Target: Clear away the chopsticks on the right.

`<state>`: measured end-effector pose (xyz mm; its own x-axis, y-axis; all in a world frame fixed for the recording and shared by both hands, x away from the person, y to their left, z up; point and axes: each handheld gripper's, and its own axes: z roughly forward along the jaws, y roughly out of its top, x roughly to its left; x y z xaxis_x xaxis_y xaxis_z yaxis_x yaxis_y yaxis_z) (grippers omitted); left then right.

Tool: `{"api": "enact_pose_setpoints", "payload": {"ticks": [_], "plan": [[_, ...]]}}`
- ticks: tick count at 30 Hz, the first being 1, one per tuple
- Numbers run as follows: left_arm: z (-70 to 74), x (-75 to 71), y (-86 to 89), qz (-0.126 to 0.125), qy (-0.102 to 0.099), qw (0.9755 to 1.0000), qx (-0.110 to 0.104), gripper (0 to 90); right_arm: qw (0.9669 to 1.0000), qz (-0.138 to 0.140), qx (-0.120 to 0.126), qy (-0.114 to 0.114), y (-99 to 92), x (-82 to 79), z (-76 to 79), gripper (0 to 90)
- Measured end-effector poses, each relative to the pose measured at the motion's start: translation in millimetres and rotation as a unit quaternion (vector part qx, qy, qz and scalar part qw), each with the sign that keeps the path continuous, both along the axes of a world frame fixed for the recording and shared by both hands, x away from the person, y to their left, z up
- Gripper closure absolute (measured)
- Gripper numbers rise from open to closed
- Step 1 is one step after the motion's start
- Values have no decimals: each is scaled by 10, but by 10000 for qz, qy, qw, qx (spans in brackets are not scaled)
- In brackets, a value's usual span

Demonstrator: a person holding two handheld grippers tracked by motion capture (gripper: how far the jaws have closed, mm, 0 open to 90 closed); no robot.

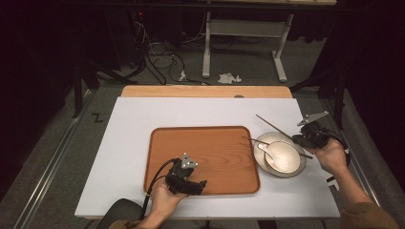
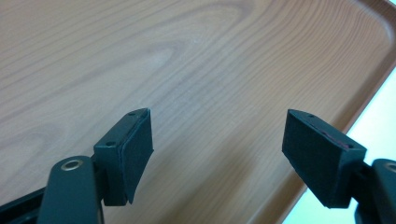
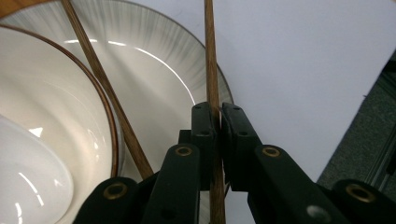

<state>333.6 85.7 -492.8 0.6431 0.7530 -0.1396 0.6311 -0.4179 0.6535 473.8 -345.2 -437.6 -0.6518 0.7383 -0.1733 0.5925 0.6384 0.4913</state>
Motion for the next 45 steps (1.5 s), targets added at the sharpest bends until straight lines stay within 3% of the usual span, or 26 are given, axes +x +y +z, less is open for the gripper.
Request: {"api": "enact_pose_setpoints", "payload": {"ticks": [3,10,11,12,13,17,21,24,27,30,39,45], "plan": [[0,2,-1,-7,4,10000,-5,248,9999,-52,96,-87,0,-58,78,854],[32,-13,13,-11,-64,10000,-51,248,9969,-87,485,-617,81,-412,437,854],[32,-13,13,-11,-64,10000,-51,248,9969,-87,485,-617,81,-412,437,854],[37,-10,15,-45,-61,10000,-22,248,9964,-38,534,-654,161,-533,521,854],[37,-10,15,-45,-61,10000,-22,248,9964,-38,534,-654,161,-533,521,854],[51,-16,24,-41,-90,9999,-49,248,9944,226,658,-795,371,-794,661,854],[59,-14,28,-25,-98,9999,-78,248,9932,350,801,-770,516,-930,680,853],[65,-12,33,-30,-103,9999,-83,248,9918,560,948,-644,748,-1106,622,853],[65,-13,34,-9,-113,9999,-101,248,9913,651,999,-559,864,-1176,566,853],[70,-10,38,-22,-109,9999,-100,248,9918,654,1015,-406,1060,-1240,414,852],[73,-12,39,-24,-117,9999,-103,248,9911,649,1151,-149,1318,-1238,186,851],[73,-11,40,-28,-114,9999,-102,248,9932,591,1001,33,1513,-1157,-49,851]]}}
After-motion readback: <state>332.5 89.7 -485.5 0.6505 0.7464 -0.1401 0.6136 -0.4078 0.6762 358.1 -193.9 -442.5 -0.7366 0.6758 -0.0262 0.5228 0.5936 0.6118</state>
